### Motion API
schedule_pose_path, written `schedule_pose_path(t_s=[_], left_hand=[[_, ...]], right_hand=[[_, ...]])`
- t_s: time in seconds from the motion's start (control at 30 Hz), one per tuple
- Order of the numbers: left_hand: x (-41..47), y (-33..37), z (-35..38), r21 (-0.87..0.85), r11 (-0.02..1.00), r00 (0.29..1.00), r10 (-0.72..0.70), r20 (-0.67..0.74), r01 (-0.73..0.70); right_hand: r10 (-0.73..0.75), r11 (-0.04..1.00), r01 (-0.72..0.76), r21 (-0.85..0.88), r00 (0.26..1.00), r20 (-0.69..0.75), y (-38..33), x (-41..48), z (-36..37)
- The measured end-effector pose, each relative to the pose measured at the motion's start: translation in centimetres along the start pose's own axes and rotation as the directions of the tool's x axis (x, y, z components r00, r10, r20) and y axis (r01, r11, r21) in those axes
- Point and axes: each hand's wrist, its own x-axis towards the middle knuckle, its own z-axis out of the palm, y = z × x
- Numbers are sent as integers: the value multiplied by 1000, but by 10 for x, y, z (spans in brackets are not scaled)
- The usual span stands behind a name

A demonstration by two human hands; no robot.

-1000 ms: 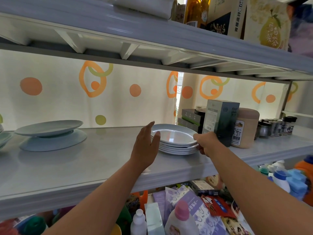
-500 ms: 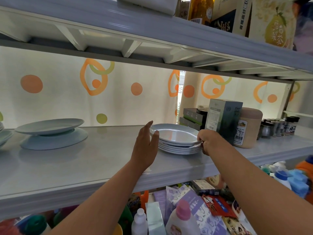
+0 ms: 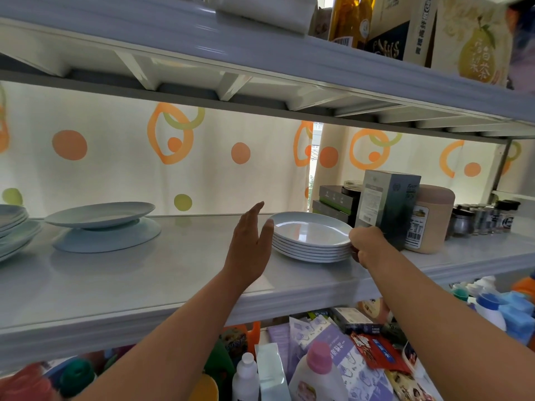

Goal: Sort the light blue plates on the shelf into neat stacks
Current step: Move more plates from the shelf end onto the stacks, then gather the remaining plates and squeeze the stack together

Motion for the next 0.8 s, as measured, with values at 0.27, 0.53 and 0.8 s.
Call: schedule_pose_path(t_s=[0.27,0.53,0.8], left_hand=[[-3,-6,-56,31,999,994,15,-107,-11],[-19,-34,-156,239,971,956,59,-286,11],[-33,-86,-250,483,869,948,58,-312,106]], right_hand=[[-615,727,477,-494,772,-161,-18,-66,27],[-776,532,826,-186,563,284,-26,-157,134],[-606,627,776,-62,537,588,-13,-214,226]])
